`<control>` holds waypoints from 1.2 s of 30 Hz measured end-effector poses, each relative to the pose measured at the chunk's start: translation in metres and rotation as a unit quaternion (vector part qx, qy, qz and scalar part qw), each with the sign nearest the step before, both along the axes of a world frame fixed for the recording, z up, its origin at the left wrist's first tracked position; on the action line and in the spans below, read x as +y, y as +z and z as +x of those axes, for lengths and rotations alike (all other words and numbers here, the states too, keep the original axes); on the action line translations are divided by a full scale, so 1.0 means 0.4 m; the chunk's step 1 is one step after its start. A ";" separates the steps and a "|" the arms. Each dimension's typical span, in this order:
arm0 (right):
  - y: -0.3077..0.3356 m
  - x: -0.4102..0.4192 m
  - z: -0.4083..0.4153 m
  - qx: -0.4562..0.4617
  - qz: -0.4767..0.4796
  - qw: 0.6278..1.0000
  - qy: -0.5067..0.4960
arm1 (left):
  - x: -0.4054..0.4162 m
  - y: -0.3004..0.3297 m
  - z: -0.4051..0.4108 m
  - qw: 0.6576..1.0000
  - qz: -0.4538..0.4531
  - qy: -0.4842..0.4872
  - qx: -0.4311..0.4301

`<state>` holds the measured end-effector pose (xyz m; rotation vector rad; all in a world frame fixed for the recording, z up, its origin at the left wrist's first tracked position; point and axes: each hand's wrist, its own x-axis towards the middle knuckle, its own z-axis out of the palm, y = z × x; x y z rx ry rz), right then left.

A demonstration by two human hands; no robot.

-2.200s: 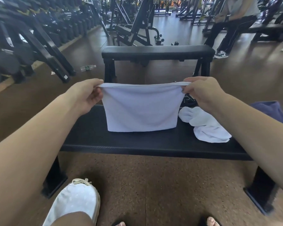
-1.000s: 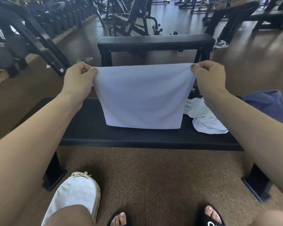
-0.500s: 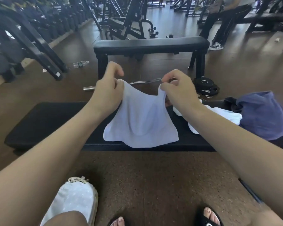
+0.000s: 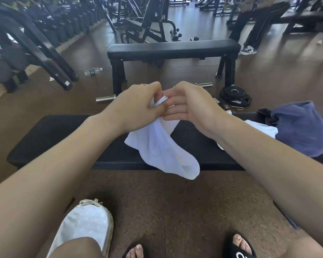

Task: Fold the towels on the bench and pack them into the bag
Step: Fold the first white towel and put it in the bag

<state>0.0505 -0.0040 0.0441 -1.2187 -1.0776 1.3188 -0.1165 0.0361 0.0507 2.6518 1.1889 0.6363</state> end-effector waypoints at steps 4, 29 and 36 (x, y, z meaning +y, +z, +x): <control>-0.001 0.008 0.013 -0.050 0.001 0.998 0.041 | 0.001 0.012 -0.011 0.999 0.002 -0.040 0.028; 0.034 0.037 0.064 -0.424 0.268 0.852 -0.149 | 0.025 0.017 -0.090 0.973 -0.052 0.079 -0.211; 0.037 0.033 0.068 -0.304 0.244 0.910 -0.142 | 0.027 0.015 -0.071 0.968 -0.026 0.098 -0.230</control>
